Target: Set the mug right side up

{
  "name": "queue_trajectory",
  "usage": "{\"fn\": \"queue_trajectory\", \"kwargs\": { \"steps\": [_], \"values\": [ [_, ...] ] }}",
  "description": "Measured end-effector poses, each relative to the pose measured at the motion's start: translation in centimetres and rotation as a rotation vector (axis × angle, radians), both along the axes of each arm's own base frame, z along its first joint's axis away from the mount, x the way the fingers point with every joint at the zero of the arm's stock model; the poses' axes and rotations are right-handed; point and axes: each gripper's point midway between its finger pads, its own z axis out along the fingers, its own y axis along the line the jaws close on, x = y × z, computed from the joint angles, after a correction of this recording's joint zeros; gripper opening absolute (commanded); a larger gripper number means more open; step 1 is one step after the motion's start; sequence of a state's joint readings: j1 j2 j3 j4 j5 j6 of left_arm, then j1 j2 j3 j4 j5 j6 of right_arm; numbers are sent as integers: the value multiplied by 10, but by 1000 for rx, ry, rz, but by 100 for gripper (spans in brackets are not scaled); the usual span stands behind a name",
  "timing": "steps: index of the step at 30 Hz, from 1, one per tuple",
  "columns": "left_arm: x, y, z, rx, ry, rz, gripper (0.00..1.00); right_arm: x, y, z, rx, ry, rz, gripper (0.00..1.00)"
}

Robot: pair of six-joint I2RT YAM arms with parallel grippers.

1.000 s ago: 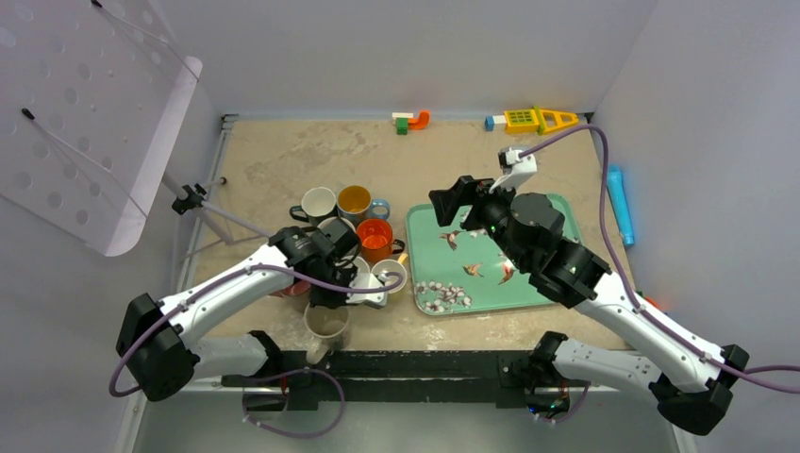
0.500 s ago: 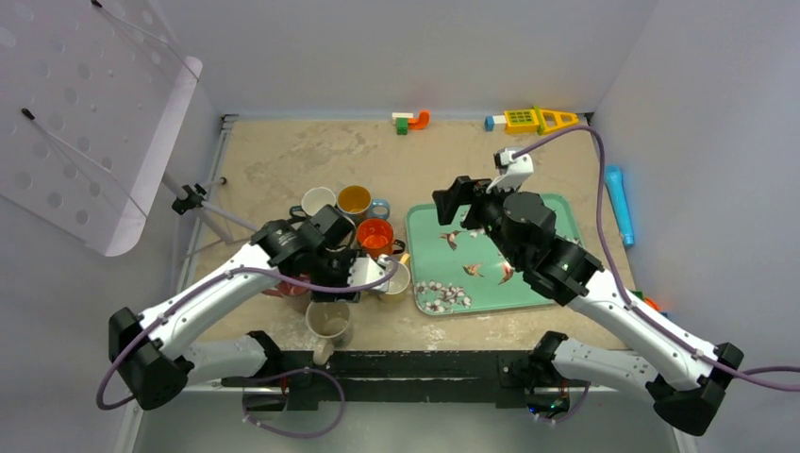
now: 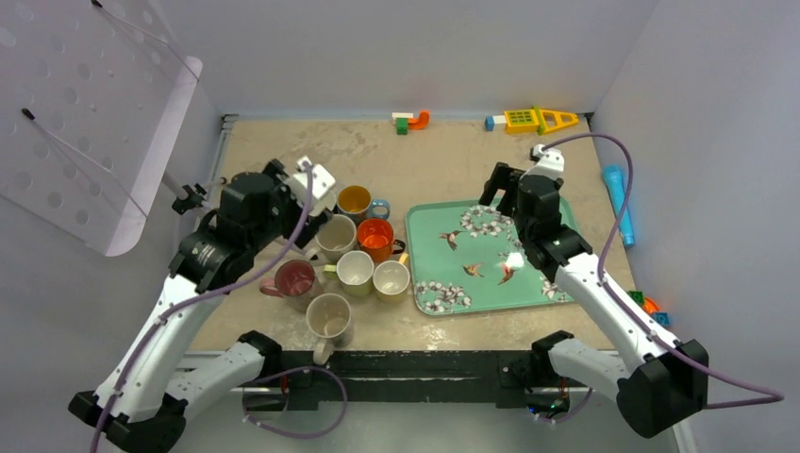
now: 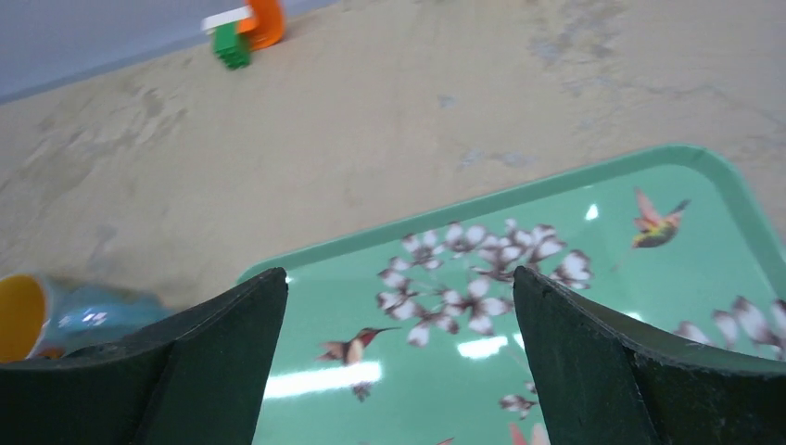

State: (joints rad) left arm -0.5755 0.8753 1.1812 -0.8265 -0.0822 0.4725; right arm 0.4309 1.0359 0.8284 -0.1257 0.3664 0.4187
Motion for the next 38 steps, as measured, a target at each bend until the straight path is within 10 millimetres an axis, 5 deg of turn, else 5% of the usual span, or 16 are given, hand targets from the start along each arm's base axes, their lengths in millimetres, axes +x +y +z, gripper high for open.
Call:
{"fn": "queue_trajectory", "kwargs": {
  "steps": [4,13,22,30,38],
  "values": [
    [46,44,-1,-132,-32,327,99,7,-43,-11,-39,-10,-190,99],
    [59,67,-65,-235,-55,537,100,2,-84,-22,-84,-57,-429,99],
    [48,80,-75,-293,-77,618,100,1,-92,-41,-123,1,-483,98],
    [46,80,-79,-301,-71,624,100,-12,-95,-9,-40,-107,-480,98],
    [46,79,-81,-297,-64,622,100,-16,-96,-8,-37,-125,-468,98]
  ]
}}
